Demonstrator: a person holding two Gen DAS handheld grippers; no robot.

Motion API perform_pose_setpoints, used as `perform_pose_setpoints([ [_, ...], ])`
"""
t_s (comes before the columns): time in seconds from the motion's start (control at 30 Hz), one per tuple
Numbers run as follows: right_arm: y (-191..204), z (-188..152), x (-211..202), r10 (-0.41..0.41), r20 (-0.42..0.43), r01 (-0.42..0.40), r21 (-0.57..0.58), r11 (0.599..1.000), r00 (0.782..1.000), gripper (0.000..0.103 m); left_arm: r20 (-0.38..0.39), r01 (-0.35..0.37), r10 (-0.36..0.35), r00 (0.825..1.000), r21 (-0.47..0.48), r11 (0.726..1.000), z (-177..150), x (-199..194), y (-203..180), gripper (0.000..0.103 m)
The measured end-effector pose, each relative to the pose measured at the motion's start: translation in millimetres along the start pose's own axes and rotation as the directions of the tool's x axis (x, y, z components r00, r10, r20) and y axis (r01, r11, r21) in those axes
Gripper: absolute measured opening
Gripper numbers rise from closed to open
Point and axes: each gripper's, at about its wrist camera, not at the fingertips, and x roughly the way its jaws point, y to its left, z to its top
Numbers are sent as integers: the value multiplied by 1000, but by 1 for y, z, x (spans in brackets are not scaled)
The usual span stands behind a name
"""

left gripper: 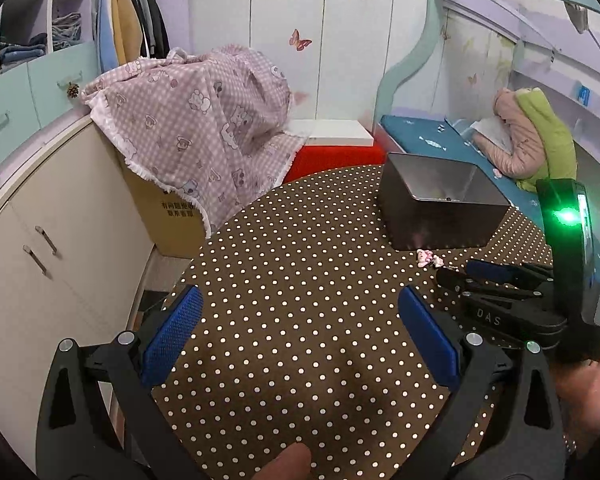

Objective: Organize jewelry
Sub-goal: 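Grasp the silver bead with the right tool while the left tool grasps the last pink charm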

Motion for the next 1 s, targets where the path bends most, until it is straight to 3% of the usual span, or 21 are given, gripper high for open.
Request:
perform_pose_setpoints([
  [0.1,2,-2,-1,-19,7,19,-31,999,1000,19,-9,4,-4,1000,0,1000,3,7,-2,98],
  [0.2,-3,-7,-6,-9,14,10,-29,1000,1000,17,-13,11,-11,1000,8,1000,8,13,-8,98],
  [0.27,-9,-11,-8,-22,14,22,-26,999,1000,8,-15,20,-19,1000,24,1000,11,20,-15,98],
  [0.53,-35,-21,-21,-13,23,13,14,1000,1000,8,-69,63,-57,996,90,994,23,67,-55,98],
  [1.0,-54,-26,-35,-6,30,4,55,998,1000,8,-181,94,-77,981,87,992,31,137,-106,97],
])
